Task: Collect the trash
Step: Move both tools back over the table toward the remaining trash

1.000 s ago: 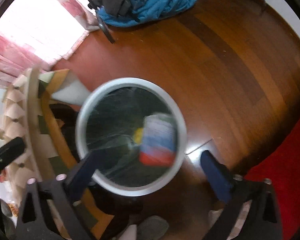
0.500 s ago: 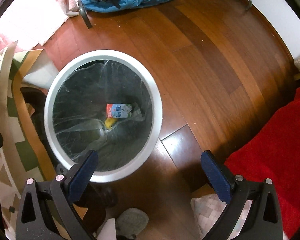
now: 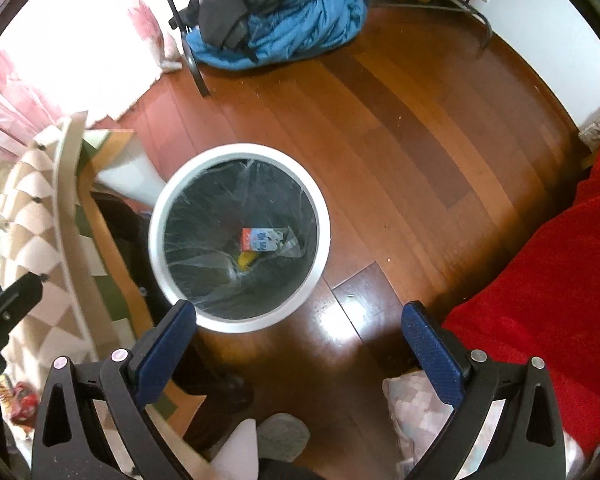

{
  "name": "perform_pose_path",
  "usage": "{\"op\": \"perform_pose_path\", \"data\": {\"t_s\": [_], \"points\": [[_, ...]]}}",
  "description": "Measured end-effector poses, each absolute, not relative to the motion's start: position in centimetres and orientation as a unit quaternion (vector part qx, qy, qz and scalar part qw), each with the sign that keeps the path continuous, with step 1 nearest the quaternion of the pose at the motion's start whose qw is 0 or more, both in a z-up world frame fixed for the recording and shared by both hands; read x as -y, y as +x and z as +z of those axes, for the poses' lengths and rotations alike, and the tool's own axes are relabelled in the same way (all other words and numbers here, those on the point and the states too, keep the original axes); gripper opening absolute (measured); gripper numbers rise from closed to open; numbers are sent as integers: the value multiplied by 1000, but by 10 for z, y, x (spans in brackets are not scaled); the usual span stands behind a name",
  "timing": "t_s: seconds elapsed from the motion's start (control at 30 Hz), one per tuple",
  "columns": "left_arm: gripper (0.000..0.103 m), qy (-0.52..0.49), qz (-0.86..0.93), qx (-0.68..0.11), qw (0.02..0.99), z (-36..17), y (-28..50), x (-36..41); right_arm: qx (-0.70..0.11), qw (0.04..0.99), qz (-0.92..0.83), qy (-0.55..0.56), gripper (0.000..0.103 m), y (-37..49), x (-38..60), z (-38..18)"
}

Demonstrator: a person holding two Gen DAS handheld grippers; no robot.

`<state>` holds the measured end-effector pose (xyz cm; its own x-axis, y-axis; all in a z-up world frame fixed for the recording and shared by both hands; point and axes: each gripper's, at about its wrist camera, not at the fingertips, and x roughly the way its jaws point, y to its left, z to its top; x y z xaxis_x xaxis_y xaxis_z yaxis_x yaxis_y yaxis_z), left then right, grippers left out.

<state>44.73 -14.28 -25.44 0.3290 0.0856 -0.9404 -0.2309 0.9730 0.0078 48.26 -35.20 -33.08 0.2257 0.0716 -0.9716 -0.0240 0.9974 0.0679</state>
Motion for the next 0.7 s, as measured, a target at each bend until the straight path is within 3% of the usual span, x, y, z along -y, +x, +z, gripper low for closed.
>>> {"op": "perform_pose_path", "data": {"t_s": [0.43, 0.7], "points": [[100, -96, 129, -478, 863, -131, 357, 96, -535, 839, 77, 62, 103, 419, 335, -182], [100, -127, 209, -458, 855, -112, 270, 5, -531, 829, 164, 57, 103, 362, 253, -145]]}}
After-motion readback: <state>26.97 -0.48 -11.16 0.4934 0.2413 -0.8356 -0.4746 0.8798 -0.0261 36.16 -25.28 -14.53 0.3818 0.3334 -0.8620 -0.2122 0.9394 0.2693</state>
